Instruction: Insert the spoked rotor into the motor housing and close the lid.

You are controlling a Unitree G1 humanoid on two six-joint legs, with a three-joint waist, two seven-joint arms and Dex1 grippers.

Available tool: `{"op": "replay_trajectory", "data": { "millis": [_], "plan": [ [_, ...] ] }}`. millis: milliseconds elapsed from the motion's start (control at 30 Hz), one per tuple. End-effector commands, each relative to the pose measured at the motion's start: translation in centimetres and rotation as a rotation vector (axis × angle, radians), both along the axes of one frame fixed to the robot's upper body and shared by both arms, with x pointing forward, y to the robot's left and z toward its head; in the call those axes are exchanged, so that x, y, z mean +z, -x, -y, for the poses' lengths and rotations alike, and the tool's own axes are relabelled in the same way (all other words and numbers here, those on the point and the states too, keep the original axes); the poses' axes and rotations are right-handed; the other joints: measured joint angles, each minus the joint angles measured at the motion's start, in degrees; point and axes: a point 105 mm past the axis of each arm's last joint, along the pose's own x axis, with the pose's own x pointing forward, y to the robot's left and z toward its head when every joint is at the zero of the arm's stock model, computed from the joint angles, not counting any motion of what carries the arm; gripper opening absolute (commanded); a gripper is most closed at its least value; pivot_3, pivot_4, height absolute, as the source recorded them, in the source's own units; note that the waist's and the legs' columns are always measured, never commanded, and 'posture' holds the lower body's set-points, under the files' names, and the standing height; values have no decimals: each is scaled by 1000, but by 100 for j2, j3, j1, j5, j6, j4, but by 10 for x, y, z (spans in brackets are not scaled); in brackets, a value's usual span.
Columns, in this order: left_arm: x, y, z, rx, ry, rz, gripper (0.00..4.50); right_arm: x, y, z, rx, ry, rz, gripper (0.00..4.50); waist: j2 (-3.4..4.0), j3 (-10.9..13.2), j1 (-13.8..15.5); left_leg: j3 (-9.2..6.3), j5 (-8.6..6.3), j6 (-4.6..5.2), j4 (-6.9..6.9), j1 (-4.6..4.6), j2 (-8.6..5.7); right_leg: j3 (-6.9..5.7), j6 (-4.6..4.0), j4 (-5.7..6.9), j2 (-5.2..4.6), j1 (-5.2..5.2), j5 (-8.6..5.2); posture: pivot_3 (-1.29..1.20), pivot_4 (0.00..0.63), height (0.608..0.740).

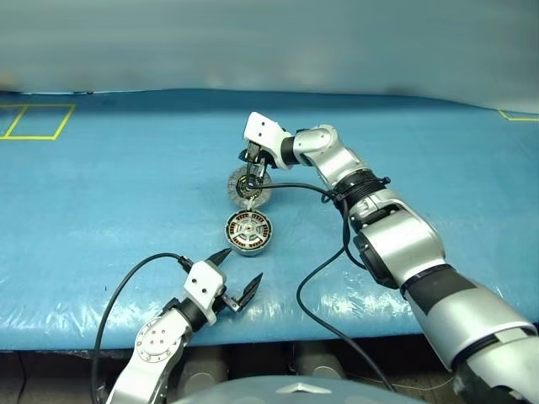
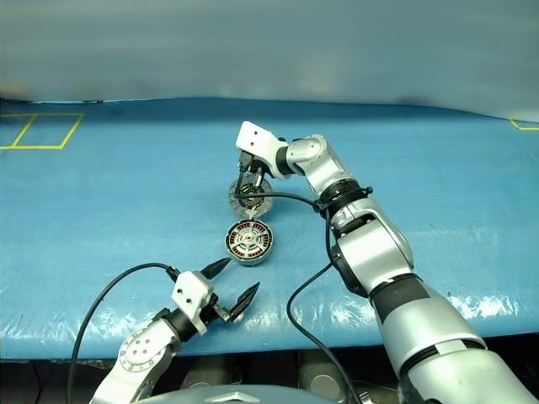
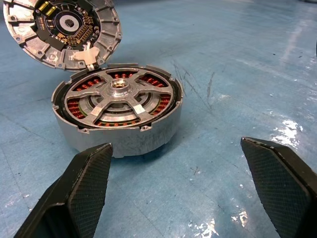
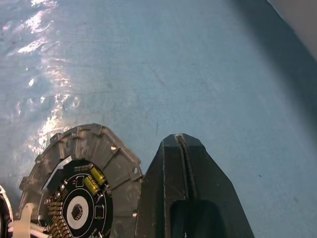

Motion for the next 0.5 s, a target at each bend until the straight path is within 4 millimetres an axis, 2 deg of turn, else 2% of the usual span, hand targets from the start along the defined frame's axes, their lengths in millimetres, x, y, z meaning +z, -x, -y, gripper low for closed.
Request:
{"op": "replay_trajectory", "data": {
  "millis": [33,267,500],
  "plan": [
    [12,-1,6,-15,22,47,4500,18,-5,-4,6,16,87,22,0,0,-5,0,0,0,0,0,0,0,0,0,0,0,0,0,150,740],
    [12,-2,6,-18,21,46,4500,14,2,-5,64,27,41,22,0,0,-30,0,0,-1,-2,1,-1,0,-1,1,-3,0,0,0,150,740],
    [11,-3,7,-26,21,45,4500,23,18,-7,204,26,-21,22,1,0,-26,-1,0,-1,-4,4,-1,-1,-1,2,-4,2,0,0,150,740]
  ]
}}
